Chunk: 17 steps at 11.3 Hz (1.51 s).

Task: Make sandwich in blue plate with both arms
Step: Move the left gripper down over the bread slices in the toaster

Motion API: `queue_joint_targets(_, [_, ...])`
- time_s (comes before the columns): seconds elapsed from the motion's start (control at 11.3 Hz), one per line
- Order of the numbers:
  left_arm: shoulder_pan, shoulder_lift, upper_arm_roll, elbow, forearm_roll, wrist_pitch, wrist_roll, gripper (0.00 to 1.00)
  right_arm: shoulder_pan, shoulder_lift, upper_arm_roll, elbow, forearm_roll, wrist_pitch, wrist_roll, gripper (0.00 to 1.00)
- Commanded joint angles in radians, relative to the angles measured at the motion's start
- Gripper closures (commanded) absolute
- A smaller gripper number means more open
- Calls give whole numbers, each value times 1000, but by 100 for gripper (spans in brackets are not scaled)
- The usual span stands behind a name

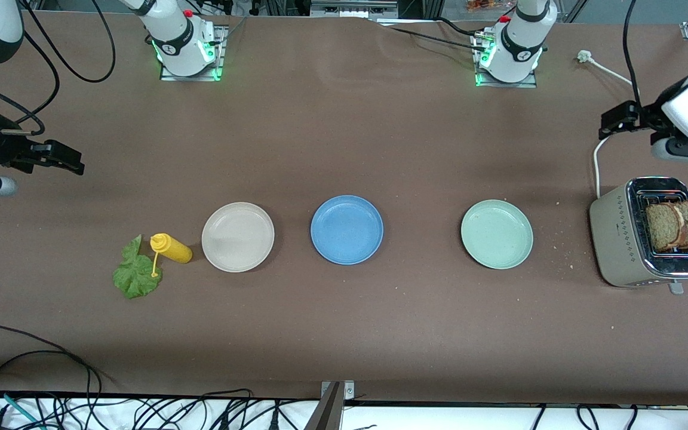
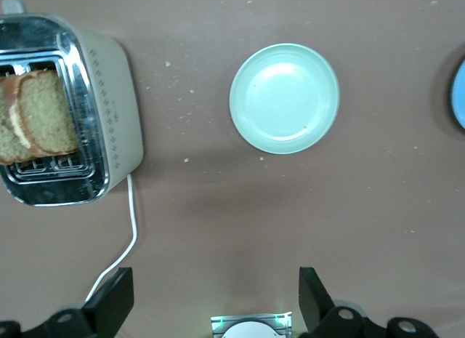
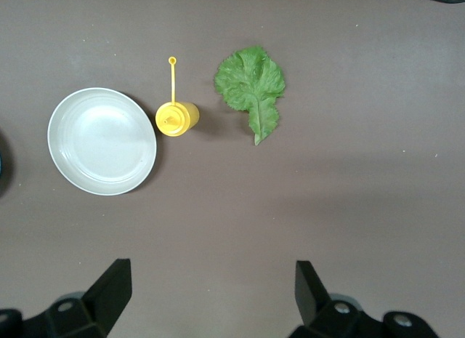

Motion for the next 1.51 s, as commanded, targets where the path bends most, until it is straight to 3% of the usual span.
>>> queue_joint_targets(0.0, [92,64,-2,33,46,-9,11,0,-7,-1,1,10,1,-4,-7,0])
queue_joint_targets(0.35, [216,211,-2,125,38,-7,18,0,-15,-1,2,10,7,-2,-5,0])
queue_joint_targets(0.62, [290,289,-2,125,52,154,174,0,-13,-1,5,11,7,-1,-5,0])
queue_joint_targets(0.98, [316,391,-2,125,49,211,183,5,-10,-1,5,11,4,-2,-5,0])
queue_joint_targets(1.42, [319,443,-2,124,96,277,183,10,-12,1,5,10,4,-2,-8,0])
